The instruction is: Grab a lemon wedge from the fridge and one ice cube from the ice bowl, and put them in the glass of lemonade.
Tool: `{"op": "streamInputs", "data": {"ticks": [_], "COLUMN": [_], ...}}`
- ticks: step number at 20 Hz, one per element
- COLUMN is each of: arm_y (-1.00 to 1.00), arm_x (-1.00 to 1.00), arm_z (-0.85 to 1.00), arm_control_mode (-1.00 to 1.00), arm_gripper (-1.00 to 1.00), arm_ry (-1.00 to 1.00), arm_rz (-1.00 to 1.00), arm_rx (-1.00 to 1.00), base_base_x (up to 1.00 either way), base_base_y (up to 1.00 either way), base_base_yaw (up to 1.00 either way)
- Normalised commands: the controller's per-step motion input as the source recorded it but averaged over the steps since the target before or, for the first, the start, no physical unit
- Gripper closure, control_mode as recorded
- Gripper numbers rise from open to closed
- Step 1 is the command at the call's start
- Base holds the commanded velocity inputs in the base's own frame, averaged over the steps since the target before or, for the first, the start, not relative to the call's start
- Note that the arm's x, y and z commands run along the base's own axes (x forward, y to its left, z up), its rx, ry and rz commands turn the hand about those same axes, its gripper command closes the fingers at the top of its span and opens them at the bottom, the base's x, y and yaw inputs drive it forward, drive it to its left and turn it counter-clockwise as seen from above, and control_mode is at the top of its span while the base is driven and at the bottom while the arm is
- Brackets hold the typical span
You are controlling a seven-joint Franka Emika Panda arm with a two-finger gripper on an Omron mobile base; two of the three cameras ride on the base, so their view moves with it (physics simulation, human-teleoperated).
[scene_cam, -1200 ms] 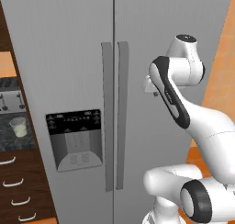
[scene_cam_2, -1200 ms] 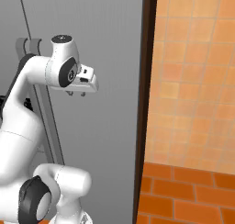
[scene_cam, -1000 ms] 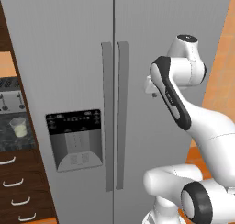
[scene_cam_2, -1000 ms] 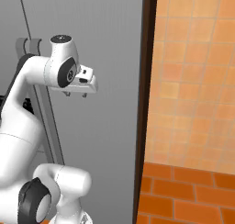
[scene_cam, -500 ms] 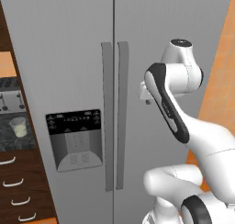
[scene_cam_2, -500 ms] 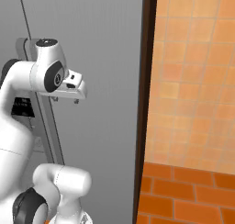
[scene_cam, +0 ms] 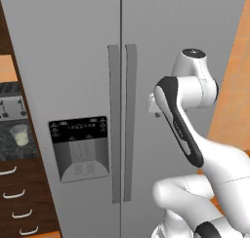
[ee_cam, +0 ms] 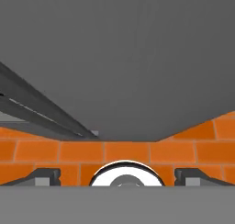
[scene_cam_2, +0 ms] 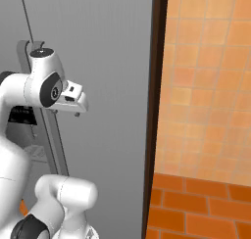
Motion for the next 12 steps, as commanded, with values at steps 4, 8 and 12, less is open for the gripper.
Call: {"op": "streamInputs", "data": {"ticks": [4,8,12], "arm_y": [0.0,0.0,0.0], "arm_x": [-0.15,0.0,0.0], "arm_z": [0.0,0.0,0.0], "arm_control_mode": [1.0,1.0,1.0], "arm_gripper": [-1.0,-1.0,-1.0], "arm_ry": [0.0,0.0,0.0], "arm_rz": [0.0,0.0,0.0], "arm_rx": [0.0,0.0,0.0], "base_base_x": [-0.49,-0.89,-0.01], "base_base_y": [0.01,0.89,1.0], "base_base_yaw": [0.0,0.01,-0.02]}}
